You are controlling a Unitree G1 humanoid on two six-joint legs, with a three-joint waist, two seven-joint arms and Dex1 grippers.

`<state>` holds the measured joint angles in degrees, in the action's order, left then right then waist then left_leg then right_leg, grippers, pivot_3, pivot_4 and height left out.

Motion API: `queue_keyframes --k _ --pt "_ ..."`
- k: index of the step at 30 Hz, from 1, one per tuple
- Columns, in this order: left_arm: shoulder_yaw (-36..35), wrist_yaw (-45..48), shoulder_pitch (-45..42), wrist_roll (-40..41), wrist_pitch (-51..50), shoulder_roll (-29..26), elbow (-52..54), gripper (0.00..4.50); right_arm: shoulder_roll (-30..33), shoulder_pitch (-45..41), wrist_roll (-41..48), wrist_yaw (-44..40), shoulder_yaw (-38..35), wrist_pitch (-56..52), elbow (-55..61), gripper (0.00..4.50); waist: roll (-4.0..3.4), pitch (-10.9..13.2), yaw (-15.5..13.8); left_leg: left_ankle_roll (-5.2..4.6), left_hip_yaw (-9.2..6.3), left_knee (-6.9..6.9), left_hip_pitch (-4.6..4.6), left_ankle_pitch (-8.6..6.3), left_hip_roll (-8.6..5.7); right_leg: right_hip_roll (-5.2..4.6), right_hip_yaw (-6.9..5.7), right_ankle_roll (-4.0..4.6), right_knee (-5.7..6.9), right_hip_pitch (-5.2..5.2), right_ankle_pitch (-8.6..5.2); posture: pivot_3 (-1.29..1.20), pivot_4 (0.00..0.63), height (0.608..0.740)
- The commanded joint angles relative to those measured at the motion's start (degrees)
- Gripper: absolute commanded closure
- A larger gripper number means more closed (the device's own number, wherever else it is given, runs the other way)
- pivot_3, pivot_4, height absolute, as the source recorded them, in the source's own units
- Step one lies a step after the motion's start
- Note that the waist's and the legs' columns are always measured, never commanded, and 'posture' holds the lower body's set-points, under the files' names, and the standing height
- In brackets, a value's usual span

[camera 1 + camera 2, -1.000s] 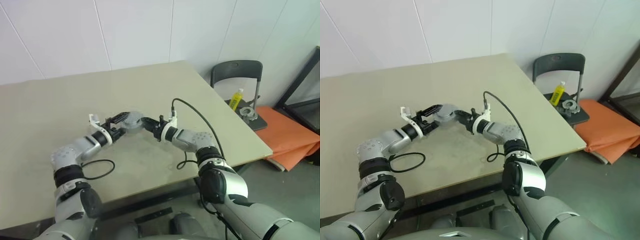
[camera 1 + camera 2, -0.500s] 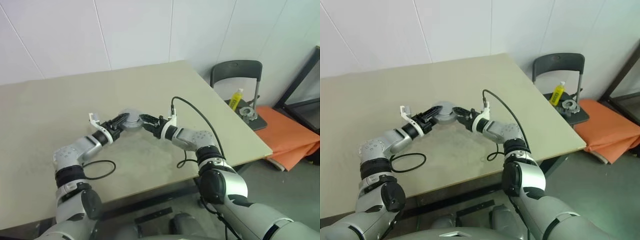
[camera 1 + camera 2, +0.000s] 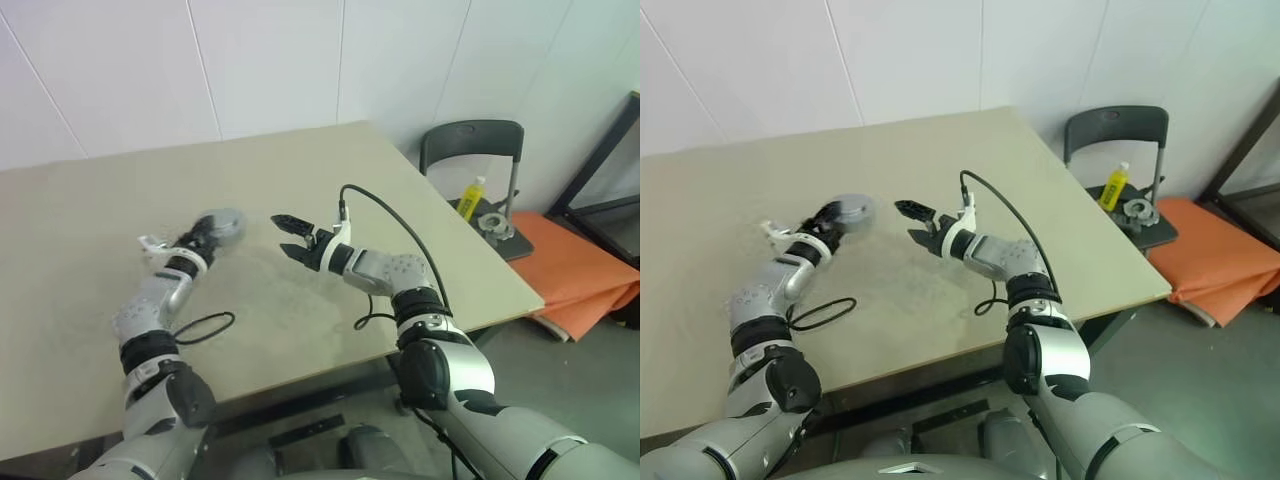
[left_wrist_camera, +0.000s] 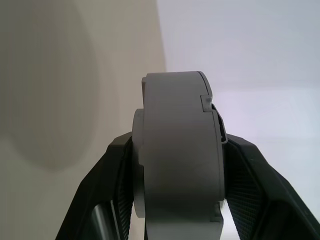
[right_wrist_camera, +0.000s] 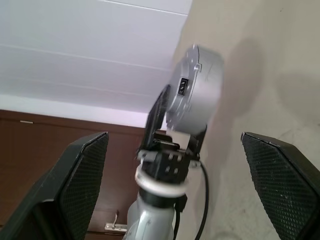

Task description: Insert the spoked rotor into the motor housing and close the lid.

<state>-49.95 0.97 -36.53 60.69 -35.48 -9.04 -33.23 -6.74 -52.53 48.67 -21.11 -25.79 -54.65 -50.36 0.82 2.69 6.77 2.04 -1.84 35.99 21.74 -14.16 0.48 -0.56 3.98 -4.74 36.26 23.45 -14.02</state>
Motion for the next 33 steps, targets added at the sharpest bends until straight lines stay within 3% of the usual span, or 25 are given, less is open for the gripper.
queue_keyframes --k 1,10,23,29,33 --pt "2.4 1.3 -1.0 -6.7 13.3 -1.2 4.3 2.30 -4.1 -1.0 1.5 -0.8 -0.3 0.2 1.8 0.04 0.02 0.0 -0.3 0.00 0.00 0.01 0.04 0.00 -0.01 -0.01 0.00 0.00 -0.03 0.01 0.00 0.00 0.000 0.740" --pt "10.1 -0.9 1.0 -25.0 31.5 -6.5 0.8 2.30 -4.2 -0.5 2.6 -2.7 0.4 -2.4 3.8 0.04 0.09 -0.1 -1.5 0.00 -0.05 0.17 0.57 0.00 -0.11 -0.04 0.00 -0.13 -0.11 0.32 0.09 0.00 0.000 0.740" --pt "8.2 -5.0 2.3 -26.1 33.6 -8.0 -7.0 2.30 -3.7 0.0 2.5 -2.9 0.6 -2.2 4.2 0.04 0.14 -0.1 -1.3 0.00 -0.06 0.24 0.46 0.01 -0.10 -0.06 -0.01 -0.14 0.06 0.29 0.11 0.00 0.000 0.740" --pt "5.9 -12.4 3.1 -25.4 32.9 -7.6 -7.6 2.30 -3.5 0.0 2.0 -2.9 0.9 -1.9 3.5 0.04 0.12 -0.1 -1.1 0.00 -0.04 0.23 0.26 0.01 -0.09 -0.04 0.01 -0.14 0.09 0.15 0.11 0.00 0.000 0.740" --pt "2.5 -21.3 4.6 -23.0 32.1 -6.3 -8.0 1.03 -3.4 0.1 1.8 -3.0 1.1 -1.9 3.5 0.00 0.11 -0.1 -0.7 -0.01 0.07 0.09 -0.30 0.00 -0.03 -0.01 0.15 -0.15 0.09 -0.24 0.10 0.00 0.000 0.740"
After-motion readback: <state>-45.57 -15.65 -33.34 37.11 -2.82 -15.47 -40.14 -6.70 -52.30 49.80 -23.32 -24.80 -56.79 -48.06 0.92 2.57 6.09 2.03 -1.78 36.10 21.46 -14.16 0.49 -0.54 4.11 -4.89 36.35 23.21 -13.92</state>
